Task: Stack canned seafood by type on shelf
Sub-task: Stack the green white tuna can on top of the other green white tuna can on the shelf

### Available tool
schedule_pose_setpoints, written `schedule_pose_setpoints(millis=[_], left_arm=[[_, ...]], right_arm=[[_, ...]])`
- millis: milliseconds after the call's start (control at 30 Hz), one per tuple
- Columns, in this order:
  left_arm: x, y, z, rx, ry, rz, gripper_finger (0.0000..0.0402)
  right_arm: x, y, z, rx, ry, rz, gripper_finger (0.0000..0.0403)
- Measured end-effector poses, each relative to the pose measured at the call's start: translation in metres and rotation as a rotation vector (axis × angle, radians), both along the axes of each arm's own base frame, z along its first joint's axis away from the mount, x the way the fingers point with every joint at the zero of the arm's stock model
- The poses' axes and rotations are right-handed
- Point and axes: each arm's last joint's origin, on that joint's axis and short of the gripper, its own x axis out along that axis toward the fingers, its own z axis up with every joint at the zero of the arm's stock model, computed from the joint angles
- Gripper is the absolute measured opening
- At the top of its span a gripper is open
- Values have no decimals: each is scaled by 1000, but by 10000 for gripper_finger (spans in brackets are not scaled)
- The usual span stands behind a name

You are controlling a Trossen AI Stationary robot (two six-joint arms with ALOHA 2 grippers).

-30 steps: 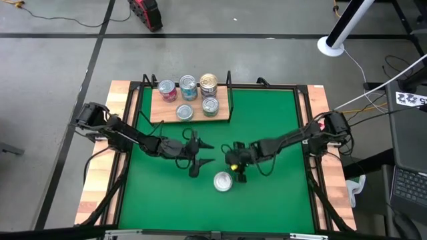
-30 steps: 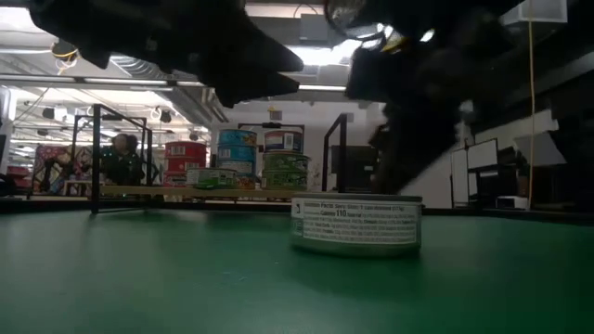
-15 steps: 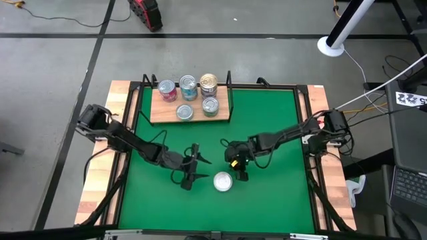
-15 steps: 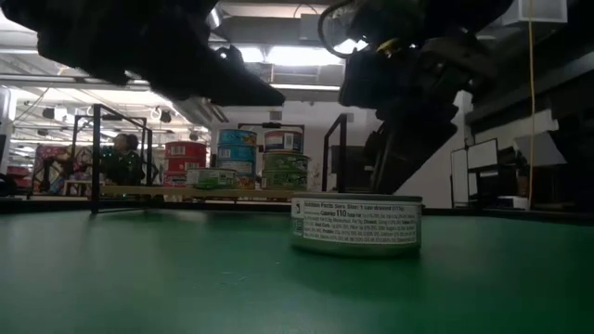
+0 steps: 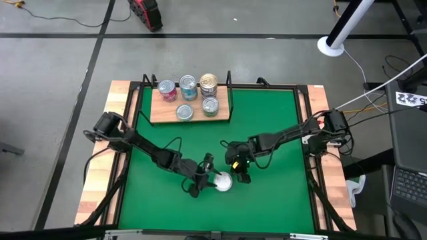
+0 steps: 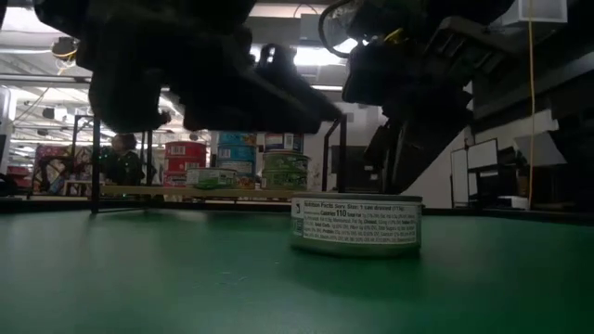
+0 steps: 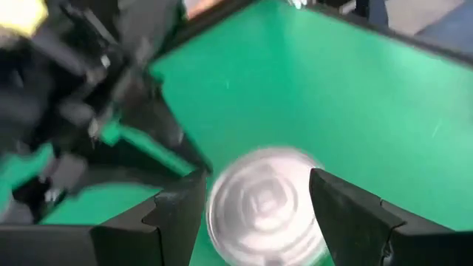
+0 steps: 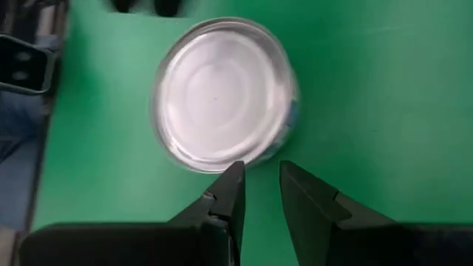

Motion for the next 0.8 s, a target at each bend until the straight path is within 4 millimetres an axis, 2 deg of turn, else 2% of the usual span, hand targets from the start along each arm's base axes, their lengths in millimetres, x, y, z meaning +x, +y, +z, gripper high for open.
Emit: schedule_pose_setpoints(millis=[233,800], left_arm=[[-7,-1,-10,64,127,-73,239],[-7,-1,-11,248,89,-173,239]], right_arm=[[0,1,1,19,-3,7,85],[1,0,1,-13,-20,8,85]])
